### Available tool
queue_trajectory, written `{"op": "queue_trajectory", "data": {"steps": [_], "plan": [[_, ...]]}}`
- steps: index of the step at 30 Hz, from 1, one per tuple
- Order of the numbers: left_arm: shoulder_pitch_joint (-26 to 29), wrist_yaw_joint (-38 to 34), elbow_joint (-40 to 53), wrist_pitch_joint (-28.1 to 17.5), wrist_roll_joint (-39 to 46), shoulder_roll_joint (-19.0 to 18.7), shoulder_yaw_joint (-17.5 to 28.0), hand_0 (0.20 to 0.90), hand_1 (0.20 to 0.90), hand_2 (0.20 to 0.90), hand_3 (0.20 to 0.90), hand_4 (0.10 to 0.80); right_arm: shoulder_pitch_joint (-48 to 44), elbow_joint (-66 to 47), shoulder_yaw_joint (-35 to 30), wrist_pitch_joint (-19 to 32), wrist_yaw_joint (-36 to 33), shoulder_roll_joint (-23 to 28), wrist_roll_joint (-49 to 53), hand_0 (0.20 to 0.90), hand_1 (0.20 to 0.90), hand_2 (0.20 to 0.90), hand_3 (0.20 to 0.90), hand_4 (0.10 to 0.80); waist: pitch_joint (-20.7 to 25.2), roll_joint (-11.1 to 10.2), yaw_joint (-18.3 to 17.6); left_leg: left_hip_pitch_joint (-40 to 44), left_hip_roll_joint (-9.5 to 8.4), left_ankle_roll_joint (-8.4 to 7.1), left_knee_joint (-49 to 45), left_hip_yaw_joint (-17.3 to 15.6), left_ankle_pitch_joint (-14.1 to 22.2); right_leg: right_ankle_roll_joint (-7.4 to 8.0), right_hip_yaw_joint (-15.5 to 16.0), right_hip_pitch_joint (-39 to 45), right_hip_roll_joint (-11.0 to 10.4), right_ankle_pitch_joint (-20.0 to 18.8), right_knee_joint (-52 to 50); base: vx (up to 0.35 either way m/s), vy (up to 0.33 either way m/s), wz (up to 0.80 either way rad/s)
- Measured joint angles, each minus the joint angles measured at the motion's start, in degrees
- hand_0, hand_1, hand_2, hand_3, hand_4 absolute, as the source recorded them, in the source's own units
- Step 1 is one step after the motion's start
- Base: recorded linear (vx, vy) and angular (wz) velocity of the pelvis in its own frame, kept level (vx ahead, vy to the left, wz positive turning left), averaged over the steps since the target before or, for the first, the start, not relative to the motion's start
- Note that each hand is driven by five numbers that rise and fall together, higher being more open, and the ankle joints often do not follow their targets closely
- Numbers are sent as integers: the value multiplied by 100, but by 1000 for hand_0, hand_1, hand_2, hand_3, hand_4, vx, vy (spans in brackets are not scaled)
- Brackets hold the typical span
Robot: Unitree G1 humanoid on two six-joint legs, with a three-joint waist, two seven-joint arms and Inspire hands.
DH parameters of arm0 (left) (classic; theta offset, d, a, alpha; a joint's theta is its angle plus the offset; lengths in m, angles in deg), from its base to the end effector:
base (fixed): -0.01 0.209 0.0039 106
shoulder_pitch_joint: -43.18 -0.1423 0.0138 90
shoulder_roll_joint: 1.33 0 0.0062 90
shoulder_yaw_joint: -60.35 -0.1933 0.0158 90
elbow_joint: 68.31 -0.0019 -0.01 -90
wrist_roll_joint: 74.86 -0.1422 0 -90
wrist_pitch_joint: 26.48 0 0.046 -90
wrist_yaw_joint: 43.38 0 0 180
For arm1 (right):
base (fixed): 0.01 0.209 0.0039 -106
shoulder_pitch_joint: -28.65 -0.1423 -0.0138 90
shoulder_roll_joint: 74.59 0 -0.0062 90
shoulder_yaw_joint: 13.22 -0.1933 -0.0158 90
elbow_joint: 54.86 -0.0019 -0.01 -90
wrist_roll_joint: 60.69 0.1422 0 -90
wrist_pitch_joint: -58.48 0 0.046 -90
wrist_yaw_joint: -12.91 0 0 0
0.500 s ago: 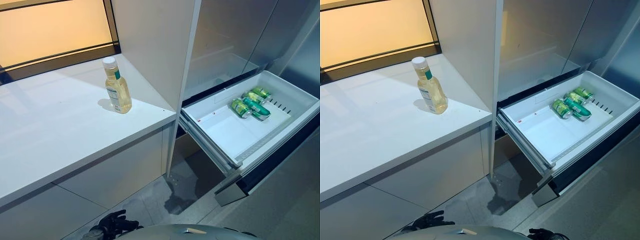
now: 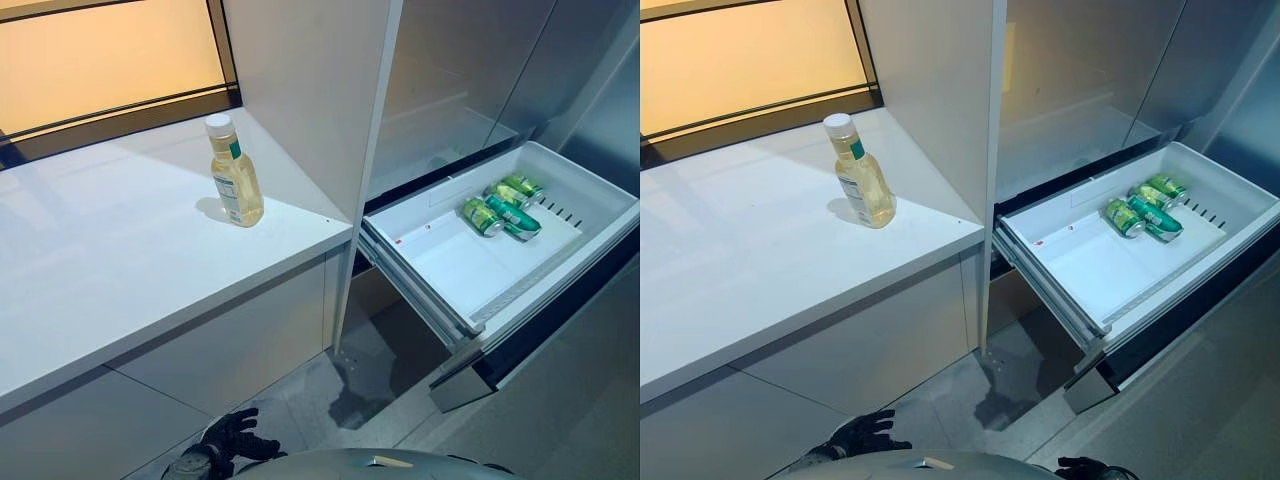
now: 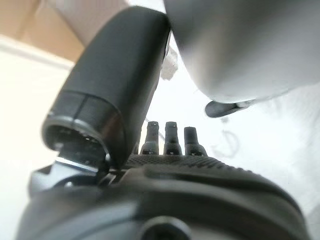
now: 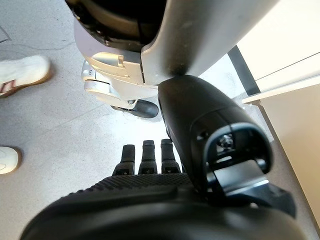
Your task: Put drinks into fridge and close the fridge
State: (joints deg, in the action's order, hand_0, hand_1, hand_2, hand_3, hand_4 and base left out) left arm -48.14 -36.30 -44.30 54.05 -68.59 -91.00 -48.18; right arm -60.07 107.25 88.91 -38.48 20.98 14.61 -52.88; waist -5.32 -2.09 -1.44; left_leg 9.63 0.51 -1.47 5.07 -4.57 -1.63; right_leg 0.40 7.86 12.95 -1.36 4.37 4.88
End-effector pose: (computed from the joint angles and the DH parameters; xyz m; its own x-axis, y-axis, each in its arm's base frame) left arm 0.0812 0.2208 -0.1243 0.4776 -0.0414 -0.8776 0.2813 0.9535 0.1081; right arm 0.0529 -0.2349 -0.1312 0.1481 -0.0656 -0.9868 -0.1025 0.9914 -0.0813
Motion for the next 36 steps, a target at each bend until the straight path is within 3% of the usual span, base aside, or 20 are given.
{"op": "queue_trajectory", "data": {"steps": [7, 11, 19, 26, 29, 36], "plan": [[263, -33, 1001, -355, -1056, -303, -978, 900, 900, 900, 900, 800, -99, -33, 176, -54, 75, 50, -1, 900, 900, 900, 900, 800, -8, 2, -56, -10, 10, 1, 0, -71, 0, 0, -87, -76, 1, 0, -52, -26, 7, -6], [567, -52, 1719, -478, -1460, -502, -1274, 900, 900, 900, 900, 800, -156, -70, 242, -60, 179, 136, -7, 900, 900, 900, 900, 800, -39, 48, -91, -7, 17, 1, 1, -96, 0, 0, -108, -96, 3, 0, -77, -14, 11, -3], [1242, 138, 3529, -571, -1769, -1327, -1924, 900, 900, 900, 900, 800, -201, -151, 282, -83, 243, 204, -57, 900, 900, 900, 900, 800, -66, 105, -179, -34, 20, 1, 1, -95, -2, 0, -110, -121, 2, 0, -80, -26, 1, 0], [1263, 700, 5907, -470, -1725, -2051, -1771, 900, 900, 900, 900, 800, -76, -280, 235, -52, 93, 211, -55, 900, 900, 900, 900, 800, -116, 180, -113, -134, 13, 0, 1, -21, -18, 0, -55, -155, -2, -2, -54, -23, 5, 5], [1264, 903, 6350, -476, -1629, -2118, -1656, 900, 900, 900, 900, 800, -48, -280, 231, -31, -5, 208, -55, 900, 900, 900, 900, 800, -139, 223, -47, -132, 13, -4, 1, -4, -20, 0, -37, -143, 1, -2, -31, -9, -10, 6], [1258, 1491, 7253, -476, -547, -2367, -1579, 900, 900, 900, 900, 800, 63, -280, 232, 128, -146, 186, -47, 900, 900, 900, 900, 800, -146, 234, 19, -136, 5, -18, 2, 96, -30, 0, 63, -87, 5, -2, 15, -6, -14, 7]]}}
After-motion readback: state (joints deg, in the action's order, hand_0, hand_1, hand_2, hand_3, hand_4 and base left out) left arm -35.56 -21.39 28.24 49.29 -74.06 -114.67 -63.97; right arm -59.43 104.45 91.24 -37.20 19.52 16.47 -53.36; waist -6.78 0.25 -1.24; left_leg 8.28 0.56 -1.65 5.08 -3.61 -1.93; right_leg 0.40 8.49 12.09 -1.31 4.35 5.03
